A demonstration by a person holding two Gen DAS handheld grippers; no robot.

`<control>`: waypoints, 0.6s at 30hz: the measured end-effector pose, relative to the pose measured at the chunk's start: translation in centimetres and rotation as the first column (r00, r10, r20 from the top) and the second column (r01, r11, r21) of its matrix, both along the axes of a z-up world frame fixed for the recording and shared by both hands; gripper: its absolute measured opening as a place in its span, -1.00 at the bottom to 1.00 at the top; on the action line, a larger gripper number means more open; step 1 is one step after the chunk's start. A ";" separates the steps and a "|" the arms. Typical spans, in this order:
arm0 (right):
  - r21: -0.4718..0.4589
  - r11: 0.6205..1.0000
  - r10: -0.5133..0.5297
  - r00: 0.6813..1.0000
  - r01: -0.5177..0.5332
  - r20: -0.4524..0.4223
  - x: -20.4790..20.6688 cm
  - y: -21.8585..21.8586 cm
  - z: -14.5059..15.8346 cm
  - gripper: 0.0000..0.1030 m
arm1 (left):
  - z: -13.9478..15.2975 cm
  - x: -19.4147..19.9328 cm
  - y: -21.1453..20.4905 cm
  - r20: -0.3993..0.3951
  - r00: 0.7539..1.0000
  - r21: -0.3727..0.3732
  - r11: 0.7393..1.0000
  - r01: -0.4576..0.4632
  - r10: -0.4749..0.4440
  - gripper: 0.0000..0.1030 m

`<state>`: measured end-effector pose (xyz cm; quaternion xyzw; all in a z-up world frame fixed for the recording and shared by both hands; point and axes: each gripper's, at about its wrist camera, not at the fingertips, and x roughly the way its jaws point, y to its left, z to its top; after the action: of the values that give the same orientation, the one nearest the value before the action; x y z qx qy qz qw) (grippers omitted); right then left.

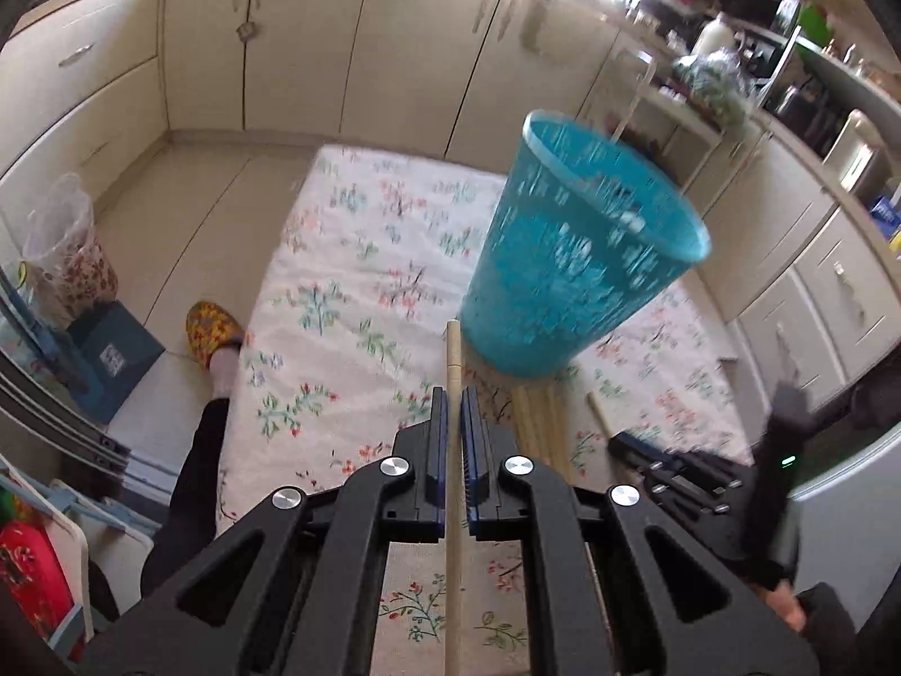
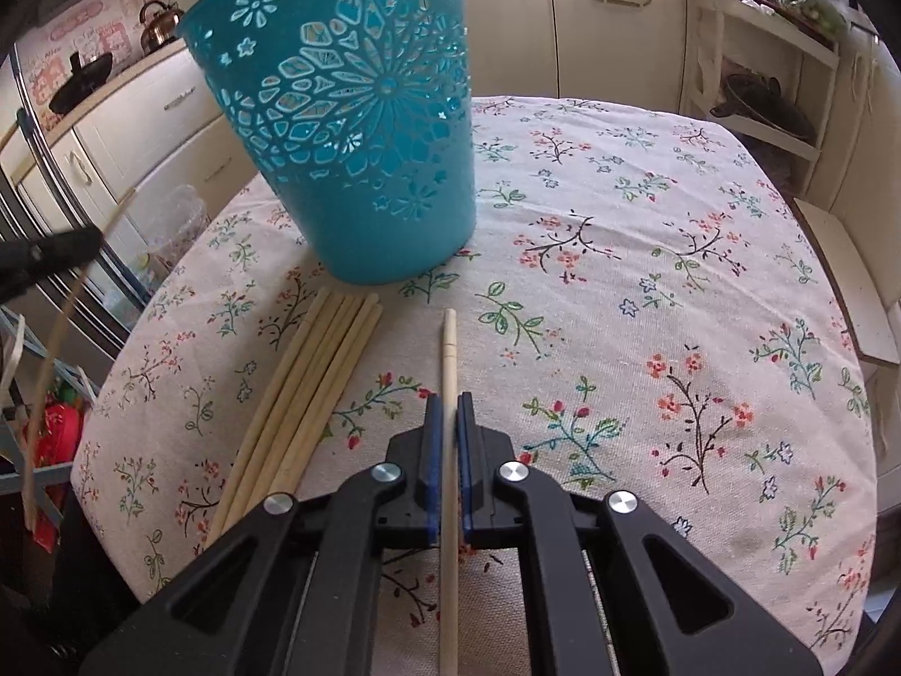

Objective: Organize utensils
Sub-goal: 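Lift the stick with the left tool over the teal basket and open to drop it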

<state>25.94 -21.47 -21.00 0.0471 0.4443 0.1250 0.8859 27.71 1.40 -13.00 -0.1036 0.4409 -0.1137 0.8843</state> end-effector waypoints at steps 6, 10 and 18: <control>0.060 0.998 -0.004 1.000 0.004 0.001 0.1 -0.6 0.0 -0.88 | 4.4 -0.2 0.1 0.083 0.997 -0.037 0.999 0.014 -0.011 -0.90; 0.090 0.996 -0.008 1.000 0.009 -0.005 0.1 -0.8 -0.1 -0.88 | 5.9 0.3 -0.5 0.108 0.994 -0.073 0.997 0.025 -0.017 -0.90; 0.128 0.992 -0.015 1.000 0.016 -0.013 0.3 -1.2 -0.2 -0.88 | 11.2 3.6 -3.1 0.280 0.960 -0.136 0.990 0.035 0.005 -0.90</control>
<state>26.20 -22.72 -21.19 0.1078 0.4403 0.1461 0.8793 31.27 -1.69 -1.85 -0.1446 0.3034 -0.1644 0.9274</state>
